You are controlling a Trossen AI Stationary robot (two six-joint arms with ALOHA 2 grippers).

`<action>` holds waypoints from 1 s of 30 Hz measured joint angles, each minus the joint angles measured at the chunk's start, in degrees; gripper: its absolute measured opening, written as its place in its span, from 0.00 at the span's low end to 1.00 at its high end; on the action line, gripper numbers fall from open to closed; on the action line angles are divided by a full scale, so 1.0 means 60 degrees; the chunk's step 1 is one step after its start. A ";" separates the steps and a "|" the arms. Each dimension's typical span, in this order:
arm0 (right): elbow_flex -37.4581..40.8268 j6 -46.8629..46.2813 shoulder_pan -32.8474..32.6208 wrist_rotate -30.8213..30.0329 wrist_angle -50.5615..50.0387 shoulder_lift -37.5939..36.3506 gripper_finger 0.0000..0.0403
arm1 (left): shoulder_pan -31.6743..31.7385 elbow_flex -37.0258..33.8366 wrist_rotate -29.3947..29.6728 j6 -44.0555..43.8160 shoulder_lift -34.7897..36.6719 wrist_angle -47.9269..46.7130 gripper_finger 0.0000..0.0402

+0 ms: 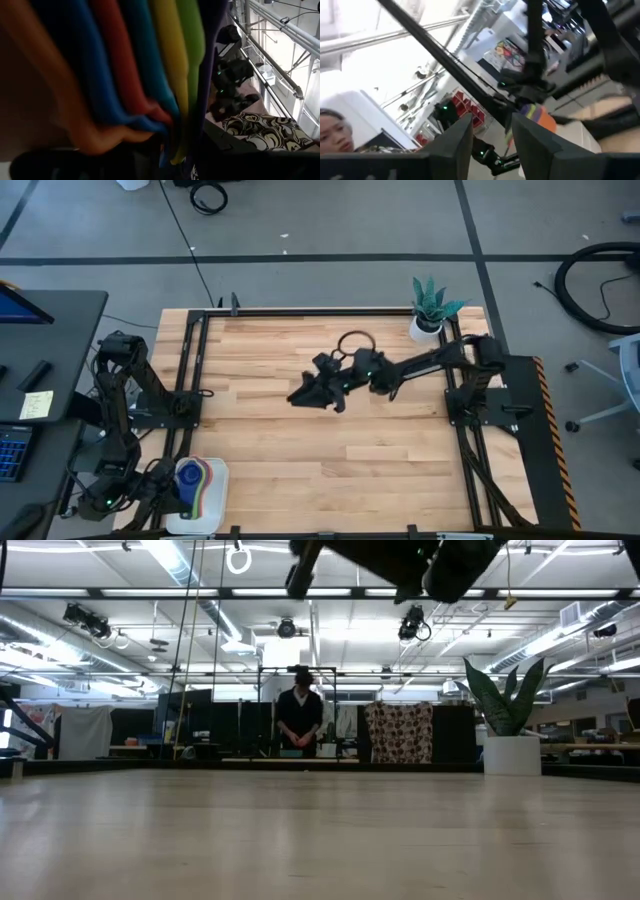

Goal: Nest measuring cups in basket
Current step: Put the nested measuring cups into the white bin

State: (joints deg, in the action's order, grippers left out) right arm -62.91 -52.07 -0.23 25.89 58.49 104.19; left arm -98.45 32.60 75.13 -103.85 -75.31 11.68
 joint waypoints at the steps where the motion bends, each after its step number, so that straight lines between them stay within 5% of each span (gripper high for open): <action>1: 0.0000 -0.0139 -0.0057 -0.0102 0.0113 0.0223 0.37 | 0.0000 0.0000 0.0000 0.0000 0.0000 -0.0003 0.21; 8: -0.0769 -0.0240 -0.0420 -0.0507 0.0182 0.1497 0.45 | 0.0000 0.0000 -0.0022 0.0004 0.0000 0.0000 0.21; 24: -0.5675 0.0160 -0.1021 0.1366 -0.0583 0.4712 0.44 | 0.0007 -0.0018 -0.0487 -0.0350 0.0007 0.0147 0.21; 30: -0.6893 0.0079 -0.1058 0.0736 -0.1866 0.5624 0.44 | 0.0007 -0.0018 -0.0550 -0.0269 0.0007 0.0182 0.21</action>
State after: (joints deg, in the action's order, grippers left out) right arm -104.27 -51.60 -6.58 30.31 47.29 137.93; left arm -98.41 32.49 71.83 -105.47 -75.26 12.77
